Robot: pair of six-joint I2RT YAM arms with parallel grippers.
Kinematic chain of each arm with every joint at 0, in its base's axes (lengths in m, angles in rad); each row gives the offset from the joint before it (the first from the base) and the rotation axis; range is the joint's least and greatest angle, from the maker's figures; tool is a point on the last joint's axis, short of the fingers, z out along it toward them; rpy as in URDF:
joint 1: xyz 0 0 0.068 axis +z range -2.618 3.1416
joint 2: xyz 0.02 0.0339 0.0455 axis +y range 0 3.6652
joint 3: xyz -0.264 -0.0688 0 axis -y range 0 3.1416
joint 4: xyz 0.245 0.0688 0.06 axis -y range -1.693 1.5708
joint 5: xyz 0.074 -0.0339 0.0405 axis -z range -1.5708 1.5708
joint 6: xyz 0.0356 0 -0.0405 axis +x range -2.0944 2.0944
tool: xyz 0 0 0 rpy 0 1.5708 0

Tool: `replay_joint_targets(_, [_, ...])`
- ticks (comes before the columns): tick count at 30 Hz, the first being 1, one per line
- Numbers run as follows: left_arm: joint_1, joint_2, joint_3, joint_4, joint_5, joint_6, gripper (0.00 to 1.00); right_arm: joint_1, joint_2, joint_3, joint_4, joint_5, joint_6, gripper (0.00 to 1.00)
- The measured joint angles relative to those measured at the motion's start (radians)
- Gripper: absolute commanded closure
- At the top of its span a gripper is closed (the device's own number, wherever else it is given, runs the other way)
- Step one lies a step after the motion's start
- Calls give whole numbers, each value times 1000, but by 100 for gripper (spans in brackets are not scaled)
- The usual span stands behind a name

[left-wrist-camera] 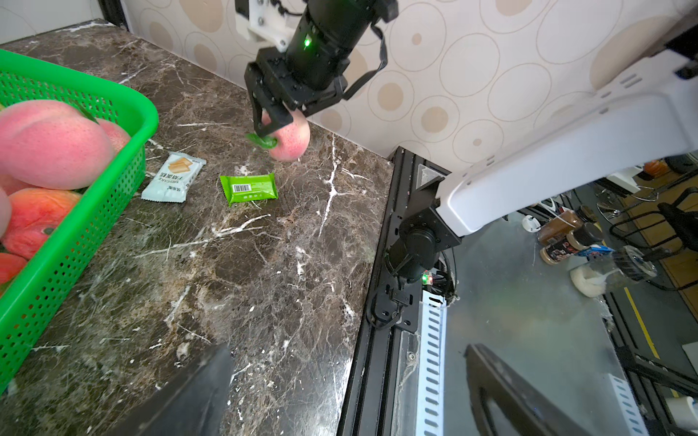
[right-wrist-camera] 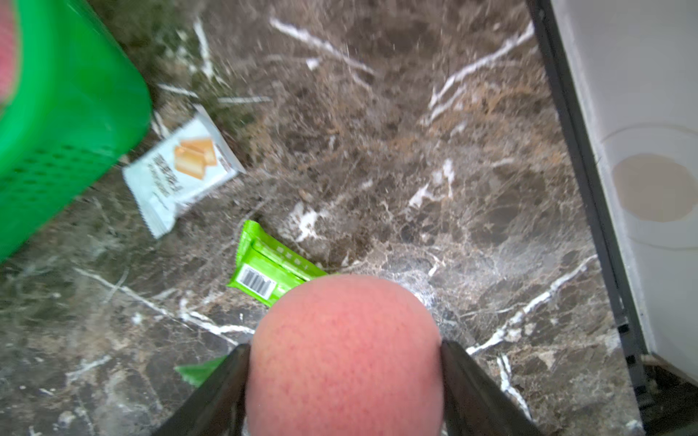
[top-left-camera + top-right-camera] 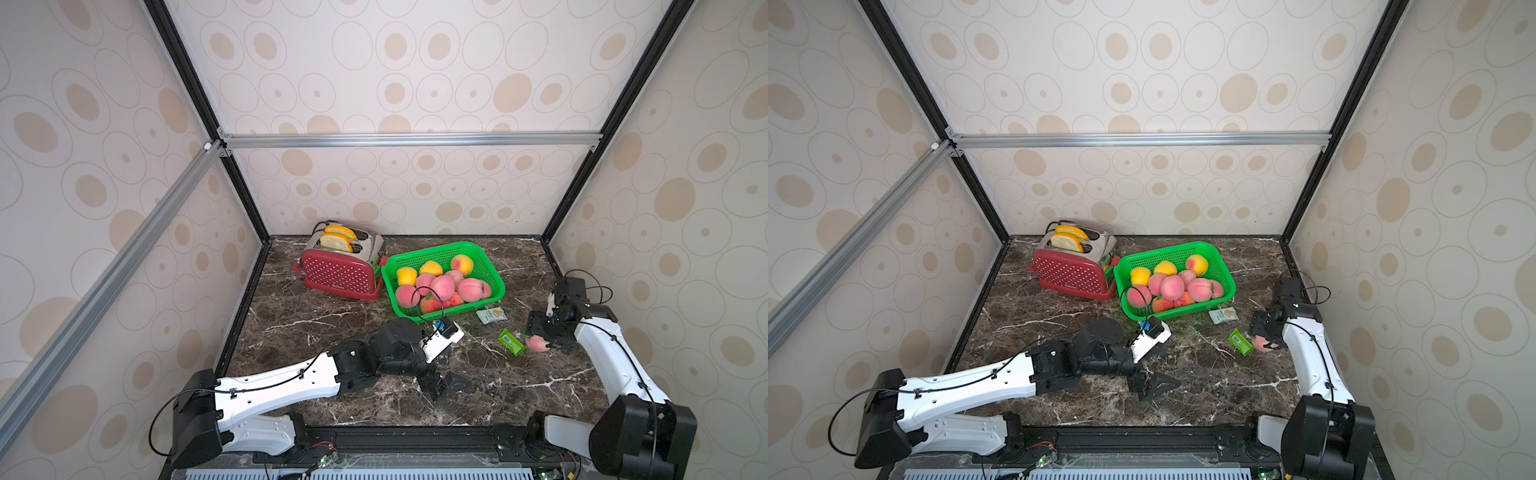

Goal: Put the peaches into the basket
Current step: Pick up the peach from the center of the board.

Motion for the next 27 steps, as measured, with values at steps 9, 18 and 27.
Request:
replay_joint_targets(9, [82,-40,13,-103,-99,-61,1,269,55,275,-14,56,-13,36])
replay_joint_targets(18, [114,-127,10,-241,-228,-61,1,535,312,591,6,121,-66,36])
replay_joint_targets(27, [165,-227,10,-366,-335,-60,1,670,570,826,50,106,-153,35])
